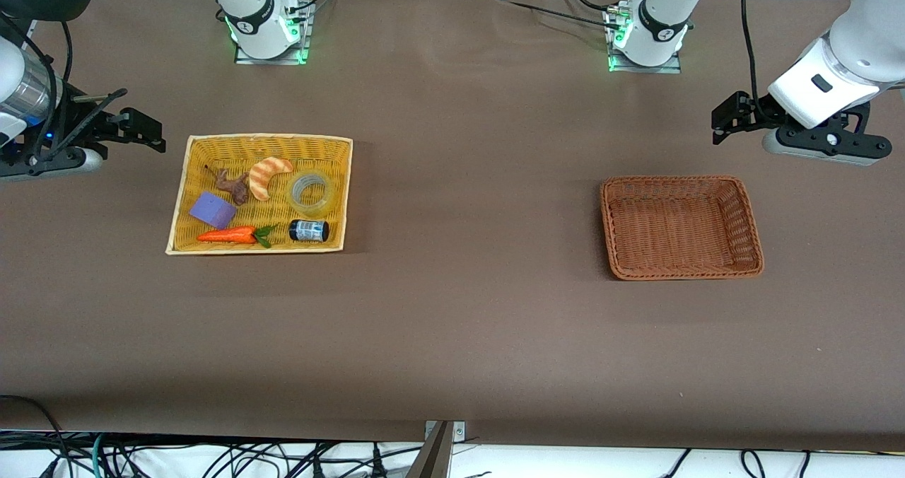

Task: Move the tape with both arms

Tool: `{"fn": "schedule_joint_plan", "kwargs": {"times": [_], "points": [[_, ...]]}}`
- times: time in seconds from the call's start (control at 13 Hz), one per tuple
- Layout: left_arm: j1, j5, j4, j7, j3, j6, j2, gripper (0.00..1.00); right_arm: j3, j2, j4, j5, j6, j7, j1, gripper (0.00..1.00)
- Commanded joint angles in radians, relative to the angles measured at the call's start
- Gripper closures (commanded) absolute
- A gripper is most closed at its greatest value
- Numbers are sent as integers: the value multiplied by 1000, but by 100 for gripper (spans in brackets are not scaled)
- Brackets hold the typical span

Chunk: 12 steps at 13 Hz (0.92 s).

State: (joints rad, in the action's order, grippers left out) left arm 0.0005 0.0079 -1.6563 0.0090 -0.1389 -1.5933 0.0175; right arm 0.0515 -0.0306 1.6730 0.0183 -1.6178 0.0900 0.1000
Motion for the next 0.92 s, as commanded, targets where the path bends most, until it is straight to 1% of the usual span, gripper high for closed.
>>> {"fn": "schedule_joint_plan", "kwargs": {"times": [0.0,0.38,0.85], "points": [[4,-22,30,20,2,23,-13,0,-32,12,-12,-12,21,7,-20,0],[4,-22,30,20,2,23,-13,0,-45,18,-10,-14,13,16,-32,0],[6,-22,30,23,2,35,-13,0,-47,26,-7,-15,22,16,-32,0]]}}
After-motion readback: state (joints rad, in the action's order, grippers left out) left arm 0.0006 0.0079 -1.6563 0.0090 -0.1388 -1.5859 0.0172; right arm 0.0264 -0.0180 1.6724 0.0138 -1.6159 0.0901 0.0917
